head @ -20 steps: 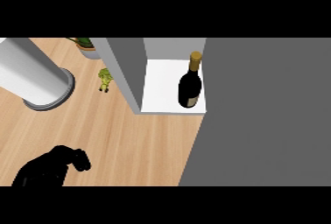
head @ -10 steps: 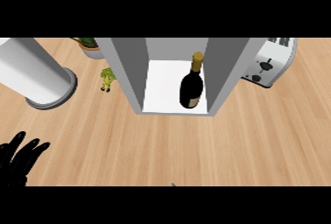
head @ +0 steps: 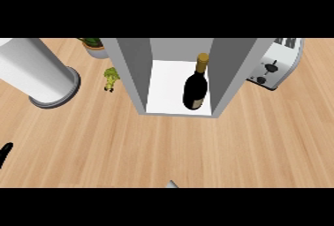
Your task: Pick up the wine, place it into the cabinet and close the cabinet
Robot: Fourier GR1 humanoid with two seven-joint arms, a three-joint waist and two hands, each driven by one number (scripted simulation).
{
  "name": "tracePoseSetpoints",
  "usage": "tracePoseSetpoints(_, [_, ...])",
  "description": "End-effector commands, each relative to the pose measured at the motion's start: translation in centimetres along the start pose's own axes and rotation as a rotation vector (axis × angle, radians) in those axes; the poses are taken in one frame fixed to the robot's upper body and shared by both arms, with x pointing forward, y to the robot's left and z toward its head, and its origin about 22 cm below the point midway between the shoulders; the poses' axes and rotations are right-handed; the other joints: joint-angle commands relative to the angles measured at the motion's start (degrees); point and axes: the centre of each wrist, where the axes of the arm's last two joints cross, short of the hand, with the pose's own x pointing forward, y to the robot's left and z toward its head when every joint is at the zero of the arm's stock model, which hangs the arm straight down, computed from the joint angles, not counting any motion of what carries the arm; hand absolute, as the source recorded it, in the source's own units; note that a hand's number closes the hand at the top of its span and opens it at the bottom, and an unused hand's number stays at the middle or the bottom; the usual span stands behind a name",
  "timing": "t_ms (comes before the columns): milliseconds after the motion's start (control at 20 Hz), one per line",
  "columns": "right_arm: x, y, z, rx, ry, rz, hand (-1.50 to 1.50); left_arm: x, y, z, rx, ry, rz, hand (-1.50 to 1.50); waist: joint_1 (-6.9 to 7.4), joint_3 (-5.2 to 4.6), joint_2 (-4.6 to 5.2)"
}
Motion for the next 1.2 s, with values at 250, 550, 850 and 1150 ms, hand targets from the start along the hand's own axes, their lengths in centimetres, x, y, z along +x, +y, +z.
tracePoseSetpoints(250, [0.6,1.4,-5.7,-0.095,-0.108,-0.032,1.5,2.9,3.7,-0.7,-0.041,-0.032,-0.011,-1.5,1.19,-0.04,0.59])
tracePoseSetpoints(550, [0.3,-1.7,-11.7,-0.224,-0.067,0.013,1.5,3.0,4.1,0.5,-0.043,-0.025,0.017,-1.5,1.48,0.18,0.9])
tracePoseSetpoints(850, [1.9,-4.7,-16.7,-0.182,-0.057,0.014,1.5,4.4,7.1,0.8,-0.036,-0.028,-0.019,-1.5,1.12,0.13,1.19])
tracePoseSetpoints(1150, [0.5,-8.8,-19.9,-0.083,0.007,-0.001,1.5,5.5,7.0,0.7,-0.043,-0.027,-0.015,-1.5,1.06,0.28,1.11])
